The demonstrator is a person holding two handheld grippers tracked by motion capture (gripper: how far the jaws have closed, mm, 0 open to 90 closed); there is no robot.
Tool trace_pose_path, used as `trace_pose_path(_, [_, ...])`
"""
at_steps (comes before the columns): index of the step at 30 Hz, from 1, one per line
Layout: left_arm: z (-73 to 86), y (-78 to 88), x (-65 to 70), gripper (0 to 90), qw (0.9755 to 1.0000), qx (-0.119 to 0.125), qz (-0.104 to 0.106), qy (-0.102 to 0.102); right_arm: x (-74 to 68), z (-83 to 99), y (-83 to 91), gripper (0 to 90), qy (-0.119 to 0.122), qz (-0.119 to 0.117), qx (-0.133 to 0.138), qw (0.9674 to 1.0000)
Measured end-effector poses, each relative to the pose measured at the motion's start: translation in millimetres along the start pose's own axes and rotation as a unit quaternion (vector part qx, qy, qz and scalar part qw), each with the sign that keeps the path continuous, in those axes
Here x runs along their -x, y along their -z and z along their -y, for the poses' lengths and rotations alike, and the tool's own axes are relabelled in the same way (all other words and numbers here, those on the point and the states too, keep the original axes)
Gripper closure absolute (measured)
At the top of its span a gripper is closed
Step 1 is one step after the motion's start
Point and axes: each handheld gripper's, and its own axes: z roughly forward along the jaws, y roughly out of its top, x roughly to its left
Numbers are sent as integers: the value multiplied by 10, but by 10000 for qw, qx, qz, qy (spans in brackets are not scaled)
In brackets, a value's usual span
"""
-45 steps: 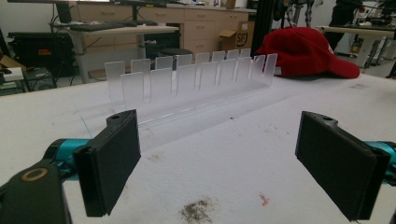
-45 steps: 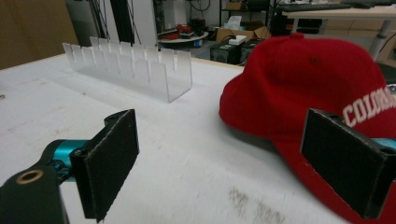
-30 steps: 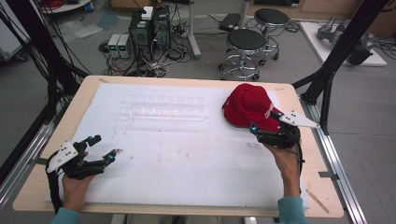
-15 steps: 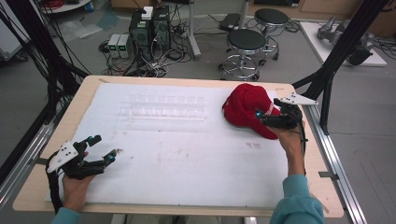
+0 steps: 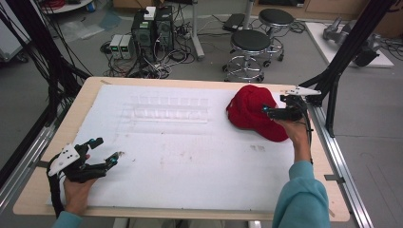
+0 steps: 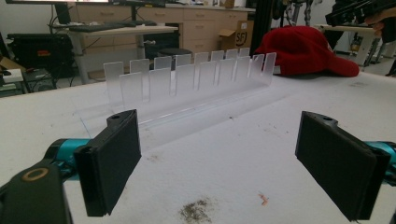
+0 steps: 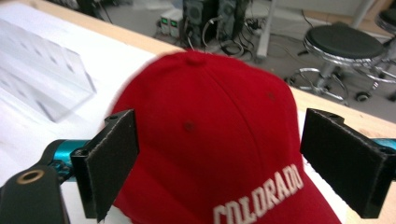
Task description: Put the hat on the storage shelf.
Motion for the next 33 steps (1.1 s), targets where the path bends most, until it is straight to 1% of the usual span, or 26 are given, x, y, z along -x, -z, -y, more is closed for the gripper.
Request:
trace_pose_path(2, [0, 1, -2, 144, 10000, -4, -2, 10, 27, 17, -43, 108, -7, 24, -40, 10000])
trace_pose_path(3, [0, 2, -2, 144, 10000, -6, -1, 6, 32, 10, -65, 108, -17, 6, -155, 9999])
trace_pose_path(4, [1, 1, 1, 144, 10000, 1, -7, 3, 35, -19, -90, 108, 70, 34, -298, 9995])
trace_pose_path(5, [0, 1, 2, 145, 10000, -3, -5, -1, 28, -60, -102, 108, 236, 60, -394, 9989])
trace_pose_path(6, [0, 0, 1, 144, 10000, -1, -2, -5, 15, -101, -103, 108, 271, 49, -393, 9988])
trace_pose_path(7, [1, 1, 0, 145, 10000, -5, -7, 1, 8, -121, -101, 116, 263, 27, -264, 9993])
trace_pose_path(8, [0, 2, 0, 144, 10000, -3, -7, 6, 13, -122, -104, 134, 252, 20, -212, 9995])
trace_pose_path(9, [1, 2, 1, 144, 10000, 3, -5, 8, 24, -108, -121, 133, 236, 20, -268, 9994])
trace_pose_path(11, [1, 2, 4, 144, 10000, 5, 10, -3, 50, -60, -165, 132, 183, 68, -476, 9987])
trace_pose_path(13, [0, 3, 1, 145, 10000, -1, 6, -3, 60, -31, -200, 133, 128, 87, -582, 9982])
trace_pose_path(17, [1, 2, 1, 144, 10000, 6, 6, 4, 50, -11, -265, 148, 145, 76, -642, 9978])
trace_pose_path(18, [0, 3, 1, 145, 10000, 1, 8, -2, 53, -2, -280, 168, 124, 89, -674, 9976])
trace_pose_path(20, [1, 3, 2, 144, 10000, 2, 6, -3, 61, 14, -305, 237, 140, 64, -725, 9973])
trace_pose_path(21, [1, 3, 1, 144, 10000, 0, 8, -1, 56, 19, -314, 272, 115, 87, -757, 9970])
trace_pose_path(23, [1, 2, 1, 144, 10000, 2, -5, 4, 50, 25, -330, 369, 174, 100, -798, 9966])
trace_pose_path(25, [1, 1, 1, 144, 10000, -1, -12, 0, 38, 29, -346, 448, 239, 165, -873, 9958])
trace_pose_path(27, [0, 2, 1, 145, 10000, -8, -7, 0, 24, 30, -352, 564, 294, 224, -930, 9950])
trace_pose_path(28, [0, 1, 0, 145, 10000, -6, -8, 1, 22, 28, -354, 588, 310, 218, -918, 9951])
trace_pose_path(31, [0, 0, -2, 145, 10000, -10, -7, 16, -6, 18, -355, 717, 338, 331, -981, 9941])
trace_pose_path(32, [1, -1, -1, 145, 10000, -8, -11, 13, -16, 17, -352, 758, 410, 380, -1005, 9934])
trace_pose_path(33, [0, -1, -1, 146, 10000, -15, -11, 10, -23, 17, -353, 800, 363, 431, -1041, 9930])
